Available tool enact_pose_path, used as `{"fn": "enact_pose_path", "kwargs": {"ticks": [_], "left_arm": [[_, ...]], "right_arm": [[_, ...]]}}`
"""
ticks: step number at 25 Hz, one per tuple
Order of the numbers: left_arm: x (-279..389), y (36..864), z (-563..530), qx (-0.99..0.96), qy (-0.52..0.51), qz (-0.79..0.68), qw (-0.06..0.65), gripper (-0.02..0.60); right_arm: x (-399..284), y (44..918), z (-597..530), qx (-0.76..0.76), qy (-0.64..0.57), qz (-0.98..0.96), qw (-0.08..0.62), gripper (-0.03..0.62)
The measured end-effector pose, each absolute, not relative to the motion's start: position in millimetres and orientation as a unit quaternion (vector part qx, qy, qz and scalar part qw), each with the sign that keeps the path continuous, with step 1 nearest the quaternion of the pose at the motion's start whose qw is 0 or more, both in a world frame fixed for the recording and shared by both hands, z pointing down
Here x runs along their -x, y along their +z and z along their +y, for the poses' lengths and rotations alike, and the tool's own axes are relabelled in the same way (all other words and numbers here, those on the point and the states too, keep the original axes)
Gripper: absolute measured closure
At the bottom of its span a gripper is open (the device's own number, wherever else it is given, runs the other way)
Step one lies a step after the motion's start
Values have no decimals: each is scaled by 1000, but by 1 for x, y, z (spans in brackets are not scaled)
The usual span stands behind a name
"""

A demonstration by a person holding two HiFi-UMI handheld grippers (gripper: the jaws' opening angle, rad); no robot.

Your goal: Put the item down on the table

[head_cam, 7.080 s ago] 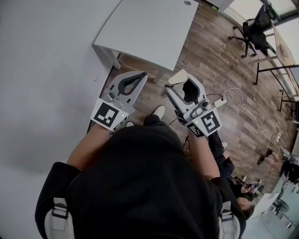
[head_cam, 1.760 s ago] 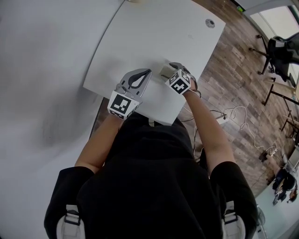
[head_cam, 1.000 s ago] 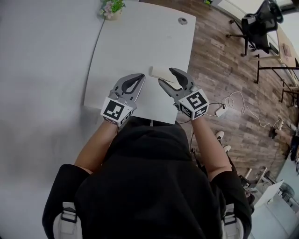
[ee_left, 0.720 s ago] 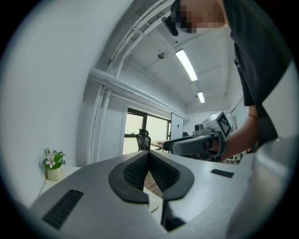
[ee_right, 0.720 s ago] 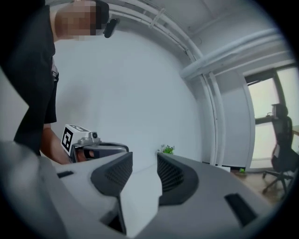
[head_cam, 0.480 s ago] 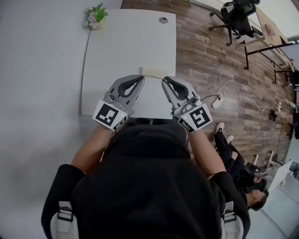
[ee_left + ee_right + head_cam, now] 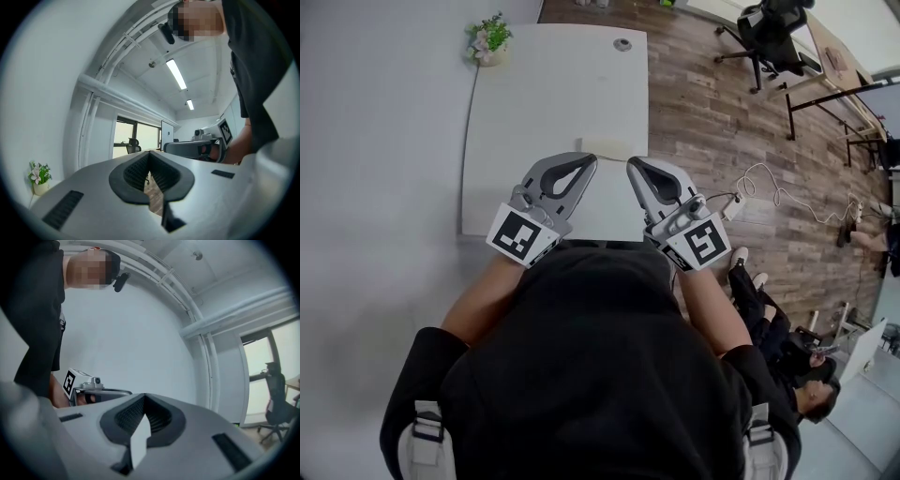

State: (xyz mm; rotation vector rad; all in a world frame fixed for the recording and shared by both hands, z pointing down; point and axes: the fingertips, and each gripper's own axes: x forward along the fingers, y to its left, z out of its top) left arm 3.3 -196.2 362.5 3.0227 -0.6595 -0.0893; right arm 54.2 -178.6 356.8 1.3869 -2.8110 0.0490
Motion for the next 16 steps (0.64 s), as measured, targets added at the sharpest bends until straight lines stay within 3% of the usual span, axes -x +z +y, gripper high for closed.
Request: {"fn": "enact_pose_path", "kwargs": {"ticks": [16], "left_arm": [[-21,357,-200,-977,-14,-211,20,588]], "right_arm": [[-58,352,-185,-430,1,-903,9,591]]}}
